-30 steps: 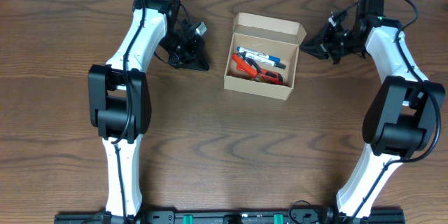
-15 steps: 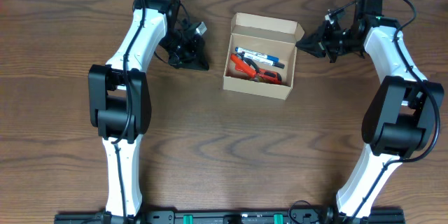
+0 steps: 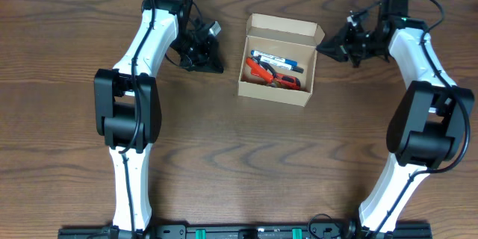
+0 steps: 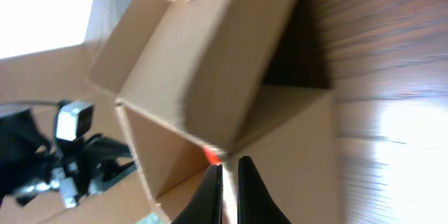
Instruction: Pack container
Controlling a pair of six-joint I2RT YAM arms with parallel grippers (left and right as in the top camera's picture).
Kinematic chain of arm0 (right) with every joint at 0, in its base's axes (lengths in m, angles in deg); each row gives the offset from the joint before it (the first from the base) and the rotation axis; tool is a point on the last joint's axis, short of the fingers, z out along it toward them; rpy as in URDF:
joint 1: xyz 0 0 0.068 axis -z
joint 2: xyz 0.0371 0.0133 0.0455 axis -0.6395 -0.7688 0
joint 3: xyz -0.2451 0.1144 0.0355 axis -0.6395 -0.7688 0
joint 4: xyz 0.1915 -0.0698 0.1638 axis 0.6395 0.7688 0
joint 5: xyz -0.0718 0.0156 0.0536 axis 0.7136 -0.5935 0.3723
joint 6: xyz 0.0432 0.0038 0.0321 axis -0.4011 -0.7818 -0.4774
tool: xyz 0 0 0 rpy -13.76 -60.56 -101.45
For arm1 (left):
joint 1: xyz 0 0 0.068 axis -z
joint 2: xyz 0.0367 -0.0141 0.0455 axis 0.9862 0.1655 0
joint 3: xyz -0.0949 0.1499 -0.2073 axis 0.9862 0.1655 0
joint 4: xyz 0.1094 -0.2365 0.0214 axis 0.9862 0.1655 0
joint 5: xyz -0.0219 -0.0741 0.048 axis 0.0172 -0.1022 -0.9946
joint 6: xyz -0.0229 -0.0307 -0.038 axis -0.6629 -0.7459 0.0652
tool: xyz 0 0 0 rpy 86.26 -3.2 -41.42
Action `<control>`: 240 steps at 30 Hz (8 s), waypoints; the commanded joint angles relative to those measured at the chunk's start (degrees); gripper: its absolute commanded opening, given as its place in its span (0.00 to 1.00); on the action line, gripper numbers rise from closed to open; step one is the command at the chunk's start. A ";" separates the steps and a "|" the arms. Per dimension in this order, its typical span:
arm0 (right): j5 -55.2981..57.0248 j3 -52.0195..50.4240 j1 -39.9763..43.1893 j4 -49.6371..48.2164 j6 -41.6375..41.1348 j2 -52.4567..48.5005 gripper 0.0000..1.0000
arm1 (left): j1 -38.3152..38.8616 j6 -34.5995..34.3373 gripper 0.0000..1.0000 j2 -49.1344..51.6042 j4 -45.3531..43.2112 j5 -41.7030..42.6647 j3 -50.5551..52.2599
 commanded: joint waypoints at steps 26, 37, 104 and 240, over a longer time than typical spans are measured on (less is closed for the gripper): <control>1.99 1.11 3.21 -0.13 -2.12 -1.68 0.02 | -0.02 -14.84 0.06 6.51 -17.94 16.83 -0.87; 0.50 1.11 -0.24 -0.50 -2.14 -3.34 0.01 | 2.56 -14.91 0.06 6.71 -18.12 19.12 -1.81; -8.41 1.14 -1.25 -14.75 -11.26 -12.33 0.02 | -1.14 -10.60 0.06 8.37 -6.75 8.07 -9.90; 34.42 7.69 -23.08 35.45 24.87 4.02 0.01 | 3.45 -3.32 0.06 -20.00 20.65 -30.38 -27.43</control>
